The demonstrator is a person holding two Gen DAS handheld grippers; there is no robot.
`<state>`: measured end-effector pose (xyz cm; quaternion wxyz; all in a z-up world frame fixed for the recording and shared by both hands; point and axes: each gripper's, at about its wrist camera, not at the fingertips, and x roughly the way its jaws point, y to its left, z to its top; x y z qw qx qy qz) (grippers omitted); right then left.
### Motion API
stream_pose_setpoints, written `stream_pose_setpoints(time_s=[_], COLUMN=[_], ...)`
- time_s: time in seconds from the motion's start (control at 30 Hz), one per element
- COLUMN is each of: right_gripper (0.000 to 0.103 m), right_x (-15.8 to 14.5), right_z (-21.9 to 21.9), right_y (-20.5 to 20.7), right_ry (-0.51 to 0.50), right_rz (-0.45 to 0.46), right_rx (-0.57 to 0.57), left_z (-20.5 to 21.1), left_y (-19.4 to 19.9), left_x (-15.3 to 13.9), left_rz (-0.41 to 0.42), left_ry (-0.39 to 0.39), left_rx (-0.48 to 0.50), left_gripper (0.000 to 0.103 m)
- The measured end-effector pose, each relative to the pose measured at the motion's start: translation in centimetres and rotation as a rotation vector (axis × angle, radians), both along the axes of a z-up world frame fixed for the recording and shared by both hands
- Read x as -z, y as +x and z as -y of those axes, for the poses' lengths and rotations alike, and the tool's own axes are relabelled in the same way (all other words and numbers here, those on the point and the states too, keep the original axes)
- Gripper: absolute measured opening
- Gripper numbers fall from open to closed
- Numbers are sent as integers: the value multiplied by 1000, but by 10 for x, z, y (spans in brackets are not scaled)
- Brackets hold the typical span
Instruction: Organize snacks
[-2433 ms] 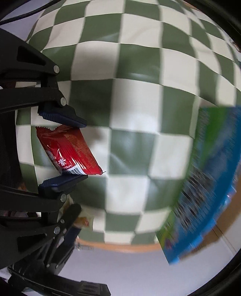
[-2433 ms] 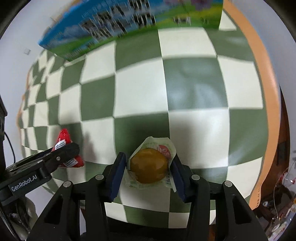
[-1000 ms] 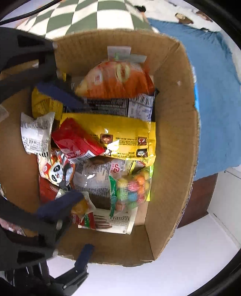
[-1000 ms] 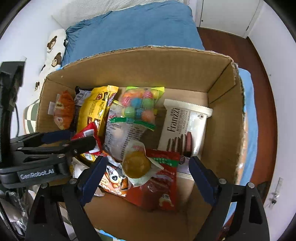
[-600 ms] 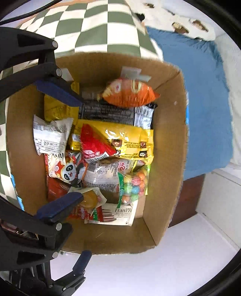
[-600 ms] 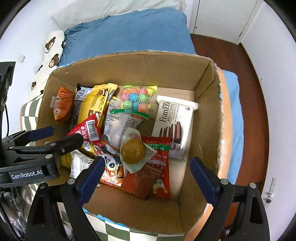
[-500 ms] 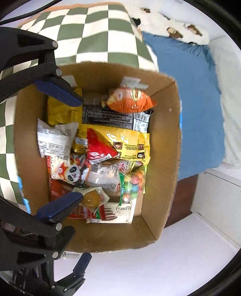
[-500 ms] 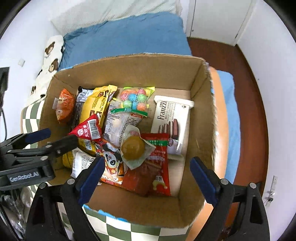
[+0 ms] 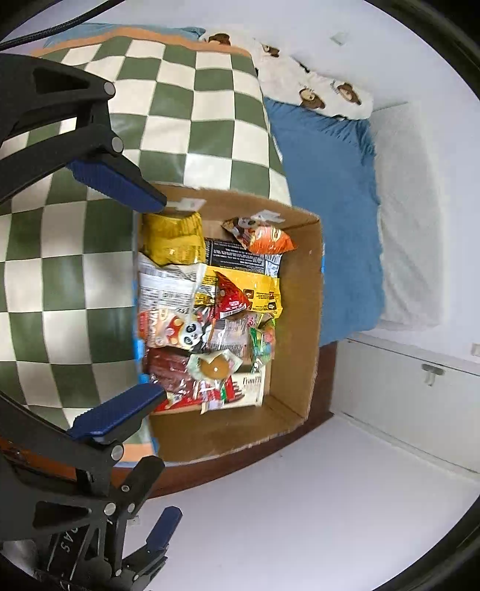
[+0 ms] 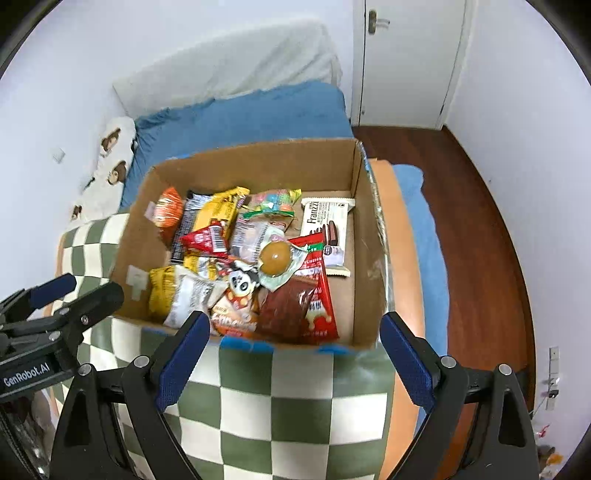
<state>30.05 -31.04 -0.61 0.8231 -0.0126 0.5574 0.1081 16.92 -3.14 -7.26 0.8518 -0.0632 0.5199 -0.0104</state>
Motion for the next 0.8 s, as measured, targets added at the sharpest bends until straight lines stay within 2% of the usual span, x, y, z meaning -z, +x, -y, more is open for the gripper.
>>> stream_pose_setpoints(time_s=[0.4,0.8], right_gripper=[98,98], right_x=[-99,-157], right_z=[14,24], right_y=[-122,-192], right_ry=[22,43], right_rz=[230,332], right_rx=[-11,-20], left_z=[2,-1], left_y=[-108,-170], left_x=[-67,-108], left_rz=[170,243], left_ry=[57,89], left_rx=[-27,-47], left_gripper=[95,95])
